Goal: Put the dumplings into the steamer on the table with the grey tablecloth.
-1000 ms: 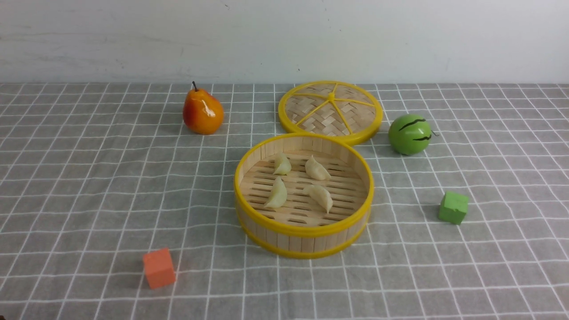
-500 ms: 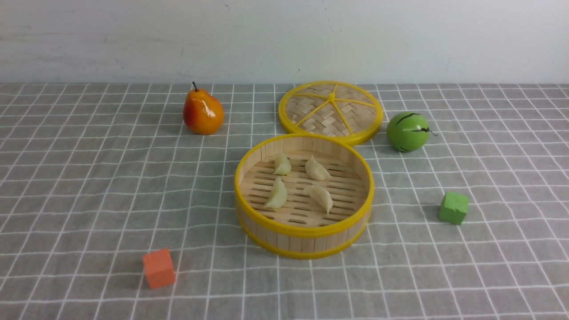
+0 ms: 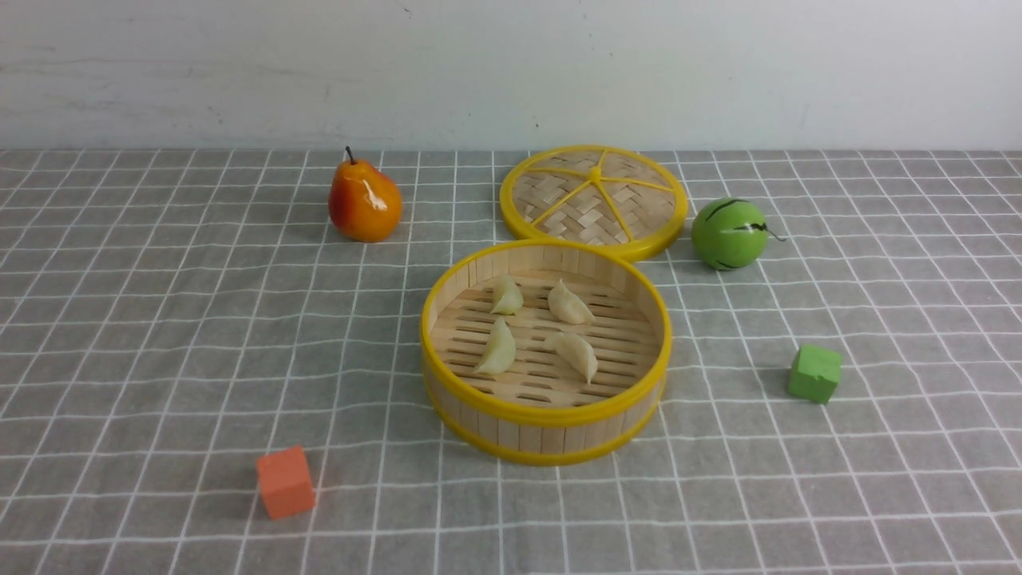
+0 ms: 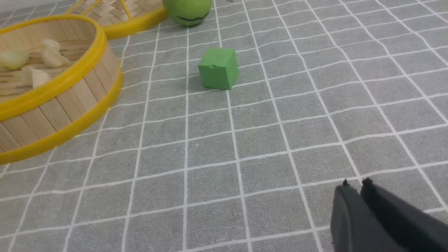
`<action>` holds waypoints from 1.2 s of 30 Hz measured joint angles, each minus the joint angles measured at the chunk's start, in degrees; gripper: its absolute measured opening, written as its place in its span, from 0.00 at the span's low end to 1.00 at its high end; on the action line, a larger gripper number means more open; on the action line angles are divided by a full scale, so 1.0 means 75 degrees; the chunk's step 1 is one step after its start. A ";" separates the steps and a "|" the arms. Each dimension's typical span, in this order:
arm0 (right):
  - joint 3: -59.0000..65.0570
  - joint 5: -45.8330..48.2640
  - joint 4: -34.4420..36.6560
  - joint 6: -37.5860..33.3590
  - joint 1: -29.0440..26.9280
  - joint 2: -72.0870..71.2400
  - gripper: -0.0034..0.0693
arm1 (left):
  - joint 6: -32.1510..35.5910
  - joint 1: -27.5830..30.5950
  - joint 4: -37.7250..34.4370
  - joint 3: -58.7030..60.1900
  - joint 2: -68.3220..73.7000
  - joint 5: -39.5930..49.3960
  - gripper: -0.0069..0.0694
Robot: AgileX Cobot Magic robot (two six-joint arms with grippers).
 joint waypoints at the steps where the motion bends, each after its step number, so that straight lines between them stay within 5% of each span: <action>1: 0.0000 0.0000 0.0041 0.0000 0.0000 0.0000 0.10 | 0.0000 0.0000 0.0000 0.0000 0.0000 0.0000 0.07; 36: 0.0000 0.0000 0.0052 0.0000 0.0000 0.0000 0.15 | 0.0000 0.0000 -0.0006 0.0000 0.0000 0.0000 0.08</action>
